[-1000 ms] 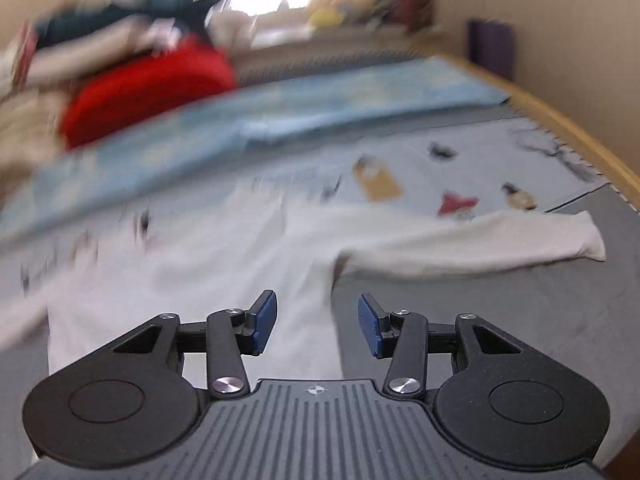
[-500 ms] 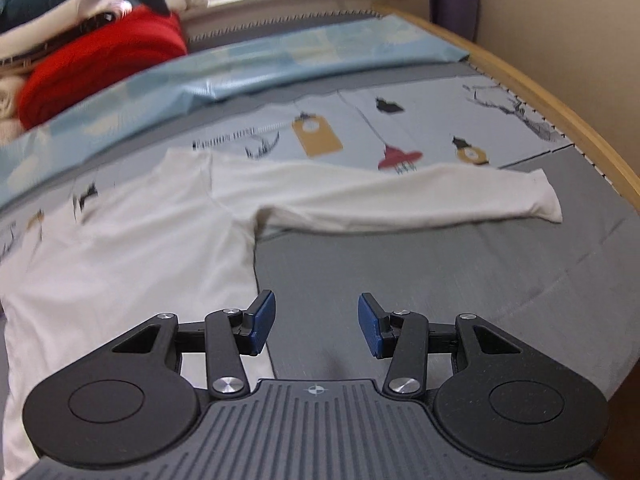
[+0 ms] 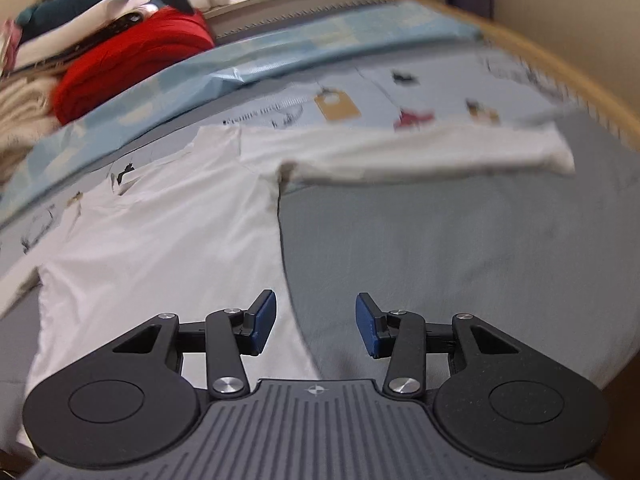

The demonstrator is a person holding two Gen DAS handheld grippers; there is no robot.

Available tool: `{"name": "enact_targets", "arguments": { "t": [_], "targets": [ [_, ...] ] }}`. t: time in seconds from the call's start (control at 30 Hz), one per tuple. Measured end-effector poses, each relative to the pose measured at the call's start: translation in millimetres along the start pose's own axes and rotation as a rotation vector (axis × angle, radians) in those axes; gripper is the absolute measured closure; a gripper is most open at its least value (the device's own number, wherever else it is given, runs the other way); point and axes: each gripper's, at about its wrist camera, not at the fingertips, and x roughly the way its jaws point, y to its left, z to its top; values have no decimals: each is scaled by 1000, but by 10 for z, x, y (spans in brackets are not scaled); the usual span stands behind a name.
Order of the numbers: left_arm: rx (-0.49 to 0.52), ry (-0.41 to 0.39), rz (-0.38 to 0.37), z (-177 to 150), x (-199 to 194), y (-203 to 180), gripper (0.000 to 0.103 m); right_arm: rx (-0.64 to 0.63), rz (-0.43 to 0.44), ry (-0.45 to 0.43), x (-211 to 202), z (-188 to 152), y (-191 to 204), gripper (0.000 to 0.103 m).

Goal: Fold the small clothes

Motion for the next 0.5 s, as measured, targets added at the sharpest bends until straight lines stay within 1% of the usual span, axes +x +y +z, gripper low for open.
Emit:
{"name": "enact_targets", "arguments": {
  "t": [0.03, 0.1, 0.17, 0.27, 0.37, 0.5],
  "targets": [
    [-2, 42, 31, -93, 83, 5, 83, 24, 2, 28, 23, -61, -27, 58],
    [-27, 77, 43, -171, 168, 68, 83, 31, 16, 55, 59, -171, -48, 58],
    [-36, 102, 53, -228, 212, 109, 83, -26, -12, 94, 127, -265, -23, 58],
    [-50, 152, 102, -296, 313, 177, 83, -82, -46, 161, 243, -364, -23, 58],
    [-57, 167, 119, -356, 356, 228, 83, -77, -66, 194, 310, -390, -72, 58],
    [-63, 176, 137, -410, 394, 237, 84, -65, -51, 265, 437, -441, -93, 58]
  ]
}}
